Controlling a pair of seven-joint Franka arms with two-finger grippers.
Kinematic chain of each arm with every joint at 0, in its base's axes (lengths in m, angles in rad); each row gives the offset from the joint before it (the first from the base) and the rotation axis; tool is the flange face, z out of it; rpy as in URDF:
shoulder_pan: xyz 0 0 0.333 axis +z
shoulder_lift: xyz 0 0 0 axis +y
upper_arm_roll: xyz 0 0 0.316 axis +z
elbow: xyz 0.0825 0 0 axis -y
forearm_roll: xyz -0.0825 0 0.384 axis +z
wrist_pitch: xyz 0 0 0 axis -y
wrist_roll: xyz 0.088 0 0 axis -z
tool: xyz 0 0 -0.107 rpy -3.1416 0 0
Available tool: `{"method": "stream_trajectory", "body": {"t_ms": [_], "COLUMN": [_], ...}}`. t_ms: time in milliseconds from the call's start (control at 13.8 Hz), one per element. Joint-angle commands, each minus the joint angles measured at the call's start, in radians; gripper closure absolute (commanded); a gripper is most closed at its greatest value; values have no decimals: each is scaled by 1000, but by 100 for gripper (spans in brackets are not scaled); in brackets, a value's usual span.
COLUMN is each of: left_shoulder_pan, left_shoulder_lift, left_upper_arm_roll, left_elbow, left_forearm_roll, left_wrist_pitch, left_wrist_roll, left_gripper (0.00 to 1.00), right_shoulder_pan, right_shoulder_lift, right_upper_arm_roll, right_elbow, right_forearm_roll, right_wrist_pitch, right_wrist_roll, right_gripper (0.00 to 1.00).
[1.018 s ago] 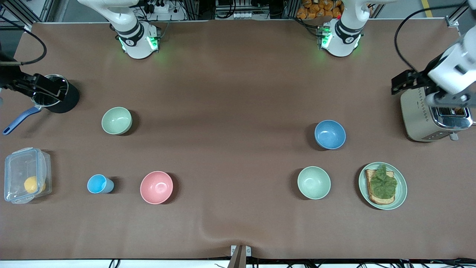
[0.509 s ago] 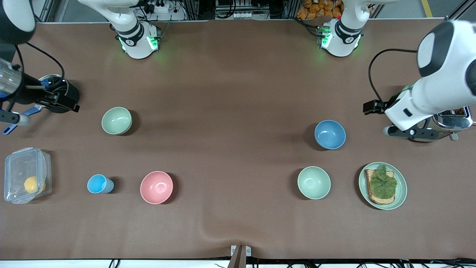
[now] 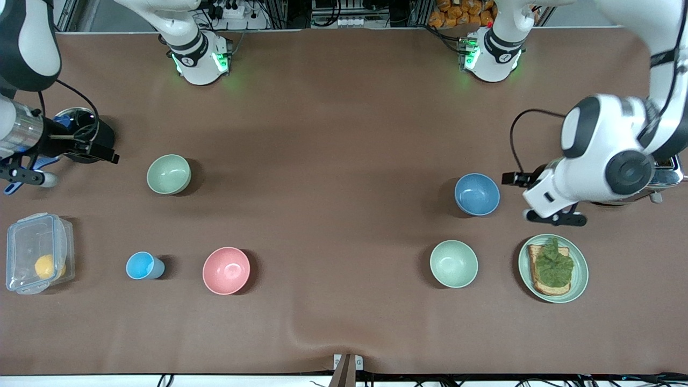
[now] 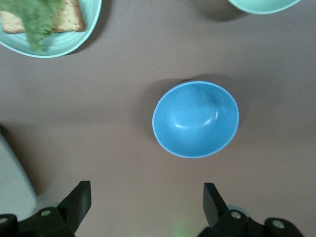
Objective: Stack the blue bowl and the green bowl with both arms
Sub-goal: 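Move the right gripper to the green bowl while the left gripper reaches blue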
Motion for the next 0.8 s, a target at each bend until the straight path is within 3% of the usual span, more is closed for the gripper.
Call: {"method": "stream_trajectory", "body": {"t_ms": [0, 727], "left_shoulder_pan": [-3, -1], "left_shoulder_lift": [61, 194], "left_upper_arm_roll": [0, 2], "left_elbow": [8, -1], "left_forearm_roll": [-8, -4], "left_wrist_pitch": [10, 13], "left_wrist_roll": [-11, -14], "left_gripper": [0, 0], "right_shoulder_pan": [-20, -64], "right_shoulder_lift": [-48, -31], "right_upper_arm_roll": [9, 8], "right_elbow": [-123, -378], "right_forearm_roll": [4, 26], "right_wrist_pitch": [85, 386], "right_wrist_roll": [-14, -74], "right_gripper": [0, 0]}}
